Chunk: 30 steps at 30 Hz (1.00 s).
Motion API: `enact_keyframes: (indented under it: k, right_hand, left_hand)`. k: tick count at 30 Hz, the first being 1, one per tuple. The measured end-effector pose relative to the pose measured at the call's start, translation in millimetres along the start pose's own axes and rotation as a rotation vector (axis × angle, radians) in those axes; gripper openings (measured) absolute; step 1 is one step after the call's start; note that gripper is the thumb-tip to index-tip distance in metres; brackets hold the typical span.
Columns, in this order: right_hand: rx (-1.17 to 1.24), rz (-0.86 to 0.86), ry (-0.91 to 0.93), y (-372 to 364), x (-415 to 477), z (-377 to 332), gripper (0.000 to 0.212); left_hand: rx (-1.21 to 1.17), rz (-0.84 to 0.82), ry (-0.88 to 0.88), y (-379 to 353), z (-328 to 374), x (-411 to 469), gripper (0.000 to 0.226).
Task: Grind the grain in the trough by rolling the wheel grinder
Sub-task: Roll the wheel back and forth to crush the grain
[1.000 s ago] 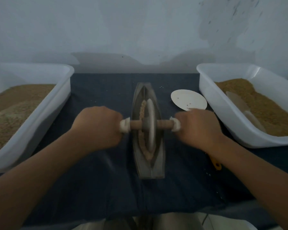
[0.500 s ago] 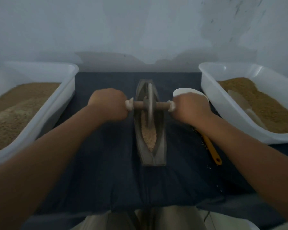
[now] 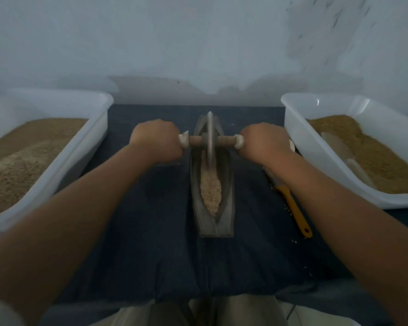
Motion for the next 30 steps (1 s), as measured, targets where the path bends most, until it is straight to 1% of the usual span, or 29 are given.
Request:
enact_keyframes:
  k: [3,6,7,9,11,13,15,18,20,24,26,30]
  right_hand:
    - [0.054,-0.046,0.065,1.8,-35.4,-6.8,0.032]
    - [0.117,-0.114,0.155,5.5,-81.0,-15.8,0.035]
    - [0.132,-0.114,0.166,5.7,-86.9,-16.8,0.037]
    - [0.091,-0.079,0.177,5.8,-79.1,-18.4,0.039]
    - [0.025,-0.008,0.137,5.8,-53.9,-16.6,0.035]
    - [-0.007,0.048,0.056,5.2,-26.3,-9.6,0.035]
    - [-0.032,0.054,-0.004,3.4,-9.7,-4.2,0.037]
    - [0.007,0.015,-0.043,0.9,-18.9,-4.9,0.036]
    - [0.039,0.014,0.015,1.4,-46.6,-11.3,0.036]
    - [0.038,0.156,0.211,15.0,-102.7,-25.6,0.041]
    - [0.026,0.176,0.23,12.3,-98.3,-23.9,0.04]
    - [-0.041,0.164,0.099,10.8,-33.7,-13.1,0.041]
  left_hand:
    - [0.002,-0.003,-0.058,-9.6,-9.4,-38.6,0.029]
    - [0.0,0.087,-0.132,-18.2,-23.6,-87.5,0.033]
    - [-0.012,0.107,-0.135,-19.8,-26.6,-94.1,0.035]
    - [-0.019,0.087,-0.109,-25.0,-26.0,-87.1,0.036]
    - [-0.022,0.058,-0.053,-24.9,-18.3,-60.3,0.034]
    - [-0.023,0.071,0.001,-15.2,-10.0,-26.4,0.033]
    - [-0.016,0.078,0.014,-6.6,-2.0,-5.1,0.034]
    - [0.001,0.062,-0.039,-2.6,2.0,-12.5,0.032]
    - [-0.005,0.054,-0.098,-6.5,-5.0,-36.7,0.034]
    - [-0.022,0.116,-0.184,-18.2,-23.5,-91.2,0.033]
    - [-0.034,0.142,-0.154,-22.5,-24.9,-91.8,0.034]
    - [-0.06,0.065,0.007,-23.4,-15.2,-31.5,0.032]
Point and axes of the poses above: each hand's wrist, its own x-axis towards the middle knuckle, its own y-axis out of the back of the hand, z = x × y, the point moved 5 cm from there along x, towards the middle knuckle, and after that the axes turned 13 degrees about y, right-handed, at the moved point
